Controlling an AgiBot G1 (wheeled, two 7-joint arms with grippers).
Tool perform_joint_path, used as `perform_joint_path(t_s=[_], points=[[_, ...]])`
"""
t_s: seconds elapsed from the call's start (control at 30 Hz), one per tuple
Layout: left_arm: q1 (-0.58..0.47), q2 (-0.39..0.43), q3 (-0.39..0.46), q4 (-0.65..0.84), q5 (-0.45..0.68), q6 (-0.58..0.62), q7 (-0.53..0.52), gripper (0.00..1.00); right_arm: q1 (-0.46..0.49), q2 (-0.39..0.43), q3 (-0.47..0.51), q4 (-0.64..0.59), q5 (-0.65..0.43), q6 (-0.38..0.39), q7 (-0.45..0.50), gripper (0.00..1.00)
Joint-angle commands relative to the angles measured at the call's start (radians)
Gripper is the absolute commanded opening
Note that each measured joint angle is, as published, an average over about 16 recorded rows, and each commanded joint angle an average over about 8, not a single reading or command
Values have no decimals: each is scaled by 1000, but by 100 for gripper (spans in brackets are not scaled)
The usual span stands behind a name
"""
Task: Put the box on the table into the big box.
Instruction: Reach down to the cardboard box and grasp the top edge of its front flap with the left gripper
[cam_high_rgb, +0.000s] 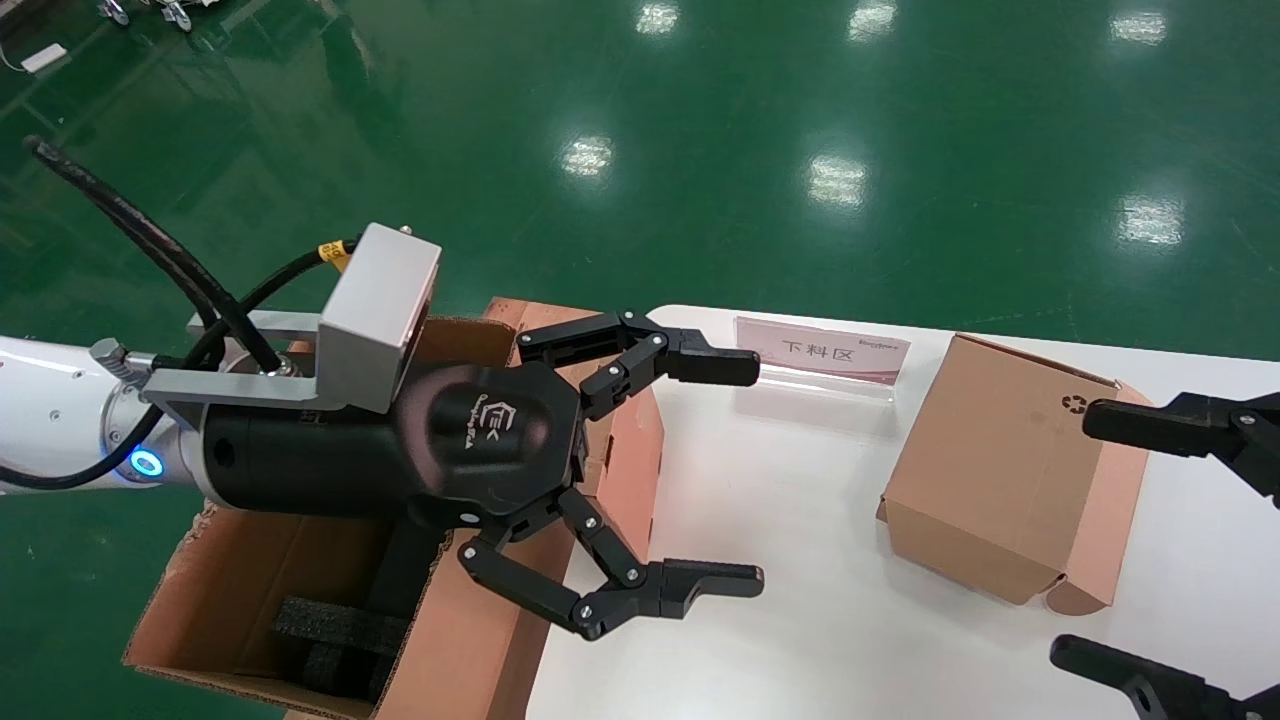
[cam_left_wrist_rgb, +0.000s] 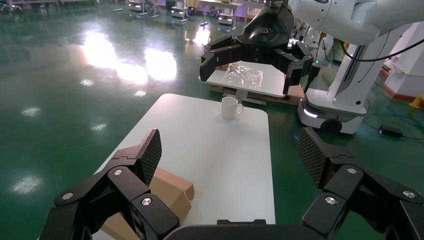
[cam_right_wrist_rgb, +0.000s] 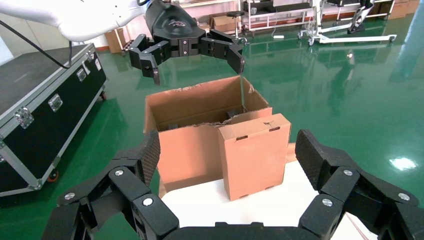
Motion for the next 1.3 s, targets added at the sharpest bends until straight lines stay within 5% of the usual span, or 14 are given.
perform_joint_path(t_s=[0.03,1.3], points=[[0,0,0,0,-2,1,0,100,0,0,0,0,0,0,0,100],[-35,-57,34,33,270,-266,-83,100,0,0,0,0,0,0,0,100]])
